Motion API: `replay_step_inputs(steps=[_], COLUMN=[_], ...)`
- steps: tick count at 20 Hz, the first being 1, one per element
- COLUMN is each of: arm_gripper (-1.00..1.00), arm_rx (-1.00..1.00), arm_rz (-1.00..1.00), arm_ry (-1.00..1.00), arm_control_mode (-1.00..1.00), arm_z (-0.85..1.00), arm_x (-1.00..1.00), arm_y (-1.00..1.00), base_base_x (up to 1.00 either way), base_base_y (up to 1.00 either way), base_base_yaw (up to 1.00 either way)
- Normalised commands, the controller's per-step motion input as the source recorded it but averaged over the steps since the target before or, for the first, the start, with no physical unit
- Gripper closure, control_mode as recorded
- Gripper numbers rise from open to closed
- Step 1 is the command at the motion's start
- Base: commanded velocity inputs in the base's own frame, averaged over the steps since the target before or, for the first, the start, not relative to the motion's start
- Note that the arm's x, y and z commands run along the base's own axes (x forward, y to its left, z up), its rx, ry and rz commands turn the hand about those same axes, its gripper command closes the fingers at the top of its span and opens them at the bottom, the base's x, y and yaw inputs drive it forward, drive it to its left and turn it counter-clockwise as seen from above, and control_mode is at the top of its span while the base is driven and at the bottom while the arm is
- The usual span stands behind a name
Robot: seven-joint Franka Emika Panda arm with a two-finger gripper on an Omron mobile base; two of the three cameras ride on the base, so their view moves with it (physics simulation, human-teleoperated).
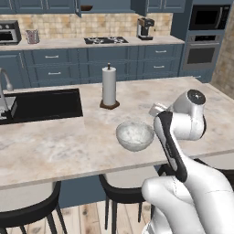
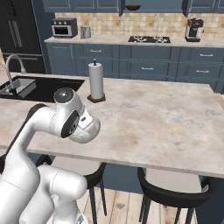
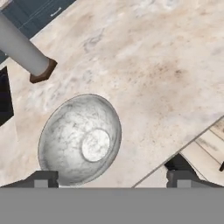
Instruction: Pick up the bowls from the cabinet and place each bowl in front of a stool on the dining counter.
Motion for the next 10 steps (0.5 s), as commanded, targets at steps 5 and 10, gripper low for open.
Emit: replay_step_inputs(steps=[5, 10], arm_gripper=[-1.00, -1.00], arm_rx=[0.00, -0.04], arm_rz=[0.26, 0.36], arm_ry=[0.00, 0.02], arm_control_mode=[-1.00, -1.00], arm_z=[0.71, 0.52], arm_x=[-1.00, -0.92], arm_y=[0.00, 0.05], base_base_x=[0.00, 0.00], base_base_y=[0.00, 0.00], base_base_yaw=[0.00, 0.00])
